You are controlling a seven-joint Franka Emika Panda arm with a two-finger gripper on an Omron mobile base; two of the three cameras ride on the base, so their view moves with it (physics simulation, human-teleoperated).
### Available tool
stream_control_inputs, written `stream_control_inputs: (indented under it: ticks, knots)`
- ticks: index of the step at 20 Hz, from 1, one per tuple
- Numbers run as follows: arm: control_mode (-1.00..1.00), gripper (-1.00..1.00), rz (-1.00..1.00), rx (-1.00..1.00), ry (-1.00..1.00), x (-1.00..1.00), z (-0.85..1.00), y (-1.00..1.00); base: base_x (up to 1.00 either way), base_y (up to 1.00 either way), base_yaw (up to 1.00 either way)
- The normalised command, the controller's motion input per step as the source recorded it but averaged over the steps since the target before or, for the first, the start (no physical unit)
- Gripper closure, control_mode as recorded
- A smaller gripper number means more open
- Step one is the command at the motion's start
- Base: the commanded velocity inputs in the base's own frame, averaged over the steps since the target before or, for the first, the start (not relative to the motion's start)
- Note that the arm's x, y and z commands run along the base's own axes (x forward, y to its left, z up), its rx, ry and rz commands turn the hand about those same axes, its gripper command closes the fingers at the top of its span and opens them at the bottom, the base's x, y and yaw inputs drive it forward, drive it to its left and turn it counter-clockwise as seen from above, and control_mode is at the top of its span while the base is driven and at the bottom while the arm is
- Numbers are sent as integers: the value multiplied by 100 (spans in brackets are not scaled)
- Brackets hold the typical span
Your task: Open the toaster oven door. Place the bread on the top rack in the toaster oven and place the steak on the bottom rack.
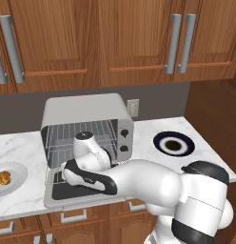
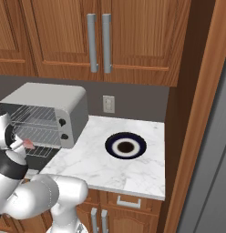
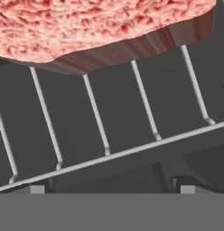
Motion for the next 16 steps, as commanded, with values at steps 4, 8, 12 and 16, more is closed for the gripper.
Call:
stream_control_inputs:
  ticks: [4,8,12,16]
  knots:
    - [-100,-100,9,0,0,28,-17,0,0,0,0]
    - [-100,-100,9,0,0,23,-21,0,0,0,0]
    - [-100,-100,7,0,-2,32,-22,0,0,0,0]
    - [-100,-100,6,-5,-12,30,-21,0,0,0,0]
